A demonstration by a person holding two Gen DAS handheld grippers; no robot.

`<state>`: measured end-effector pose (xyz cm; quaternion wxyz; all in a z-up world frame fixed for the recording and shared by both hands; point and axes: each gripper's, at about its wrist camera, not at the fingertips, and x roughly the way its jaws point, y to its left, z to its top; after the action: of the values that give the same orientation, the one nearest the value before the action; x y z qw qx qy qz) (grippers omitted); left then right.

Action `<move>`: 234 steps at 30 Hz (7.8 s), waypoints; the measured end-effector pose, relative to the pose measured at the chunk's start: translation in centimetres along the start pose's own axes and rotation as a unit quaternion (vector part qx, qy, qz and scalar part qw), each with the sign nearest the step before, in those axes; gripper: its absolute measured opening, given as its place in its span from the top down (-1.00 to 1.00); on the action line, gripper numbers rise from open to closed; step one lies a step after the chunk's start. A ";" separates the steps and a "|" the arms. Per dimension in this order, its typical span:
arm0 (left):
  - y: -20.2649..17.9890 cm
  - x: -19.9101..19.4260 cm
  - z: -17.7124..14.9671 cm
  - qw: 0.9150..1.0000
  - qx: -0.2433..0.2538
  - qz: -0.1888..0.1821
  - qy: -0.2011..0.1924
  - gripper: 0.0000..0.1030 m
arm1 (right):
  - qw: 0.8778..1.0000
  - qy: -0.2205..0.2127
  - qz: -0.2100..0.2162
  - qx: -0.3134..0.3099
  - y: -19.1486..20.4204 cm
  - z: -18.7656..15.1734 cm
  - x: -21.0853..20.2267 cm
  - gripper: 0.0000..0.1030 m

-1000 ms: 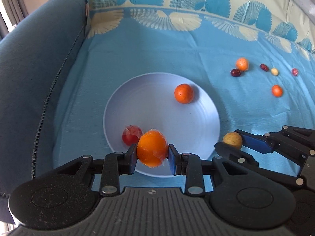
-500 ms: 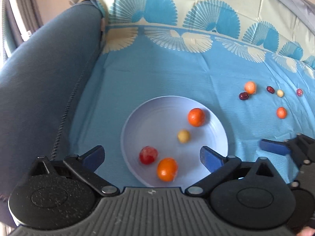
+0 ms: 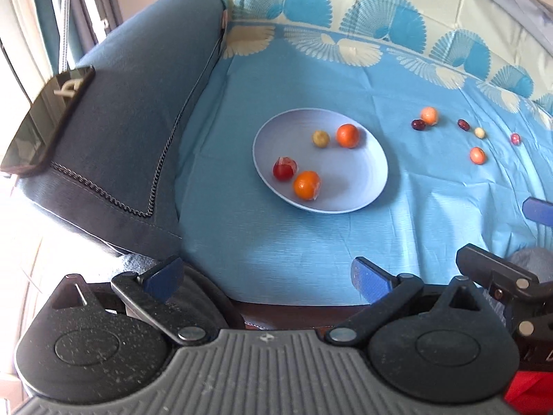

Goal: Organize fruits
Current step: 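Withdraw both tools from the plate toward the remaining fruits, then grasp a dark red date with the left tool while the right tool grasps the pink lychee, then carry the date and lychee over the plate with both tools, then open both tools to drop the date and lychee onto the plate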

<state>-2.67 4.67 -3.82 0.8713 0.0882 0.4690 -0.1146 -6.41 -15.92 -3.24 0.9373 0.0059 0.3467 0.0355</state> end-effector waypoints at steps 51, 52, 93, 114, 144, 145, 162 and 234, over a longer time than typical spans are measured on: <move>-4.3 -4.0 -1.1 0.997 0.062 0.013 -0.045 -0.99 | 0.997 -0.069 -0.025 0.035 -1.2 -2.4 -5.8 -0.99; -4.4 -3.7 -0.9 0.997 0.063 0.013 -0.043 -0.99 | 0.997 -0.068 -0.026 0.040 -1.6 -2.5 -5.6 -0.99; -27.8 28.7 19.6 0.980 0.187 -0.062 -0.024 -0.99 | 0.904 -0.082 -0.318 0.275 -47.1 0.8 21.8 -0.88; -25.1 17.5 17.4 0.976 0.160 -0.131 -0.061 0.37 | 0.916 -0.128 -0.278 0.261 -42.9 1.0 14.0 0.38; -3.6 -7.9 1.2 0.996 0.022 -0.041 -0.072 0.37 | 0.990 -0.116 0.002 0.085 -4.4 -1.9 -7.3 0.38; -3.3 -8.2 0.9 0.996 0.019 -0.041 -0.074 0.37 | 0.990 -0.114 0.005 0.077 -3.7 -2.1 -7.5 0.38; -1.1 -9.0 -0.2 0.997 -0.003 -0.036 -0.072 0.37 | 0.993 -0.114 0.003 0.028 -0.6 -1.9 -8.8 0.38; -1.2 6.9 7.1 0.999 0.003 0.034 0.021 -0.99 | 0.998 0.044 0.035 0.022 -2.3 1.5 7.9 -0.88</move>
<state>6.33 0.90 -5.79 0.8644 0.1097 0.4835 -0.0842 0.64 -17.62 -7.31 0.9190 0.0367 0.3877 0.0606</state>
